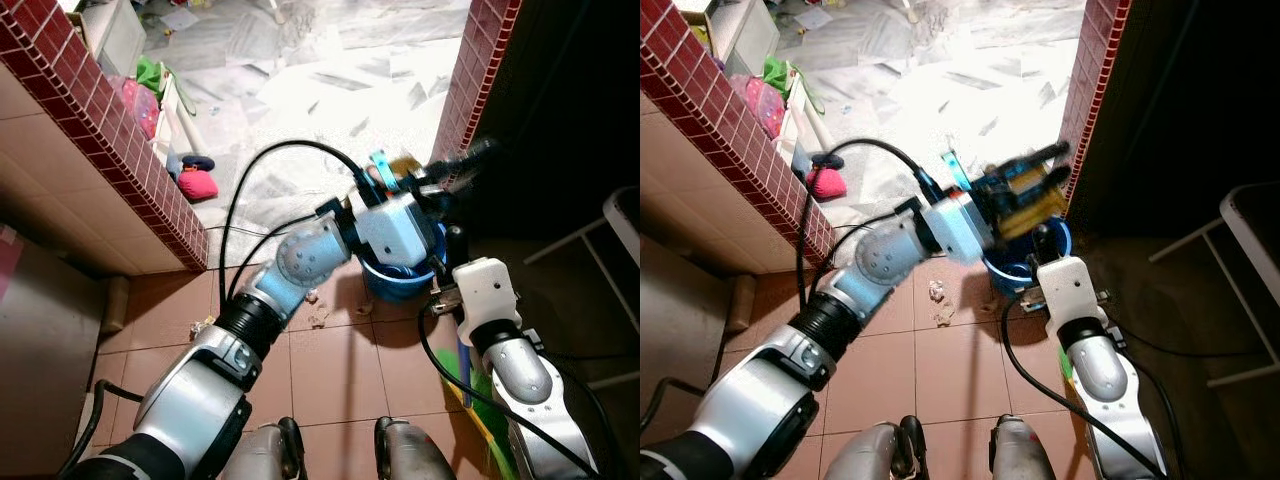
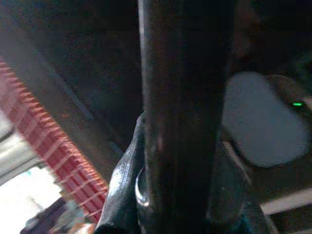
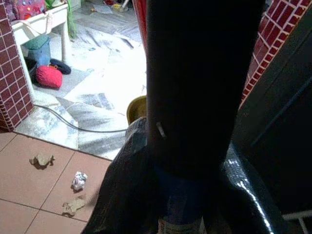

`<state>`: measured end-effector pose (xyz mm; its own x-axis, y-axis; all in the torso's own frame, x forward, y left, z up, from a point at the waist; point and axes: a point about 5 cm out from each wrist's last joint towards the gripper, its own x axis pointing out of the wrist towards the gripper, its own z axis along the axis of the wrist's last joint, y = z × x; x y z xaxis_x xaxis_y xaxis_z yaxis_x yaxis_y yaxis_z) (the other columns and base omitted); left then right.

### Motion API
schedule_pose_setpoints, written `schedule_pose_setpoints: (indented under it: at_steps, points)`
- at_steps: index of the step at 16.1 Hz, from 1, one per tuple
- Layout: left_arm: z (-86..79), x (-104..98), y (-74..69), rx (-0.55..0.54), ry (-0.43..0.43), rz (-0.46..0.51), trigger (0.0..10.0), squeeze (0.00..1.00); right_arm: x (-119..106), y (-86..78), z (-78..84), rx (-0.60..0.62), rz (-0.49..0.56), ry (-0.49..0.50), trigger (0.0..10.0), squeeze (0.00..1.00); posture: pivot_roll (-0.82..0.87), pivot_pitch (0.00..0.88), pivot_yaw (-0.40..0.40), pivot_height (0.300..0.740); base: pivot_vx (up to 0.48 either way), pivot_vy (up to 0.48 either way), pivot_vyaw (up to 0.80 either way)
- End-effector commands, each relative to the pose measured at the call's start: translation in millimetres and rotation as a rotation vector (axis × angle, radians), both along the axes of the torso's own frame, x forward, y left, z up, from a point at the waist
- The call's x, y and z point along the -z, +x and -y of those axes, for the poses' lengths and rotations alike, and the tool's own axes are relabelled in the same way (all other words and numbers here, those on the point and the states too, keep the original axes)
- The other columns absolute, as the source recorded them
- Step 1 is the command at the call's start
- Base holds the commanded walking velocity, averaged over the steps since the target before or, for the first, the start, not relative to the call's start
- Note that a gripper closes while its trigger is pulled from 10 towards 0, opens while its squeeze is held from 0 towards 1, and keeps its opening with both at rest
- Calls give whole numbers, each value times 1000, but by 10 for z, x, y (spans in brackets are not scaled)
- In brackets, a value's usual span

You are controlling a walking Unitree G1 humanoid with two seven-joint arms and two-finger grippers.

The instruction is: Sweep floor

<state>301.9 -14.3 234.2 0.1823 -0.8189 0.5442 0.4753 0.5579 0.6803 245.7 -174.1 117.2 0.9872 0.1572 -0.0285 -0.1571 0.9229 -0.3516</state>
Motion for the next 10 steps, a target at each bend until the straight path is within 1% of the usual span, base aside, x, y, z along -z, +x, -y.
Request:
schedule_pose_setpoints:
  at_steps: [1, 2, 4, 5, 6, 7, 8, 9, 10]
  points:
    - [-62, -402, -2, -33, -111, 130, 10000, 0, -28, 18, -34, -25, 26, 4, 10000, 0, -215, 103, 79, 740, 0, 0, 0]
    - [-142, -554, 98, -101, -197, 92, 10000, 0, -22, 37, -46, -33, 27, 4, 10000, 0, -209, 95, 72, 740, 0, 0, 0]
    - [-201, -638, 163, -140, -250, 60, 10000, 0, -17, 56, -57, -40, 28, 4, 10000, 0, -204, 90, 66, 740, 0, 0, 0]
    - [-303, -742, 237, -193, -340, 14, 10000, 0, -15, 73, -68, -48, 30, 4, 10000, 0, -198, 86, 61, 740, 0, 0, 0]
    - [-390, -820, 282, -231, -404, -5, 10000, 0, -15, 94, -76, -53, 31, 4, 10000, 0, -195, 83, 58, 740, 0, 0, 0]
    - [-513, -922, 337, -277, -498, -34, 10000, 0, -11, 119, -81, -57, 32, 5, 10000, 0, -185, 78, 53, 740, 0, 0, 0]
    - [-661, -1048, 378, -326, -596, -43, 10000, 0, -5, 139, -92, -62, 32, 5, 10000, 0, -180, 74, 51, 740, 0, 0, 0]
    - [-773, -1163, 393, -359, -665, -35, 10000, 0, -1, 155, -102, -65, 33, 6, 10000, 0, -173, 69, 48, 740, 0, 0, 0]
    - [-876, -1306, 403, -385, -708, -13, 10000, 0, 13, 177, -122, -71, 34, 8, 10000, 0, -160, 63, 45, 740, 0, 0, 0]
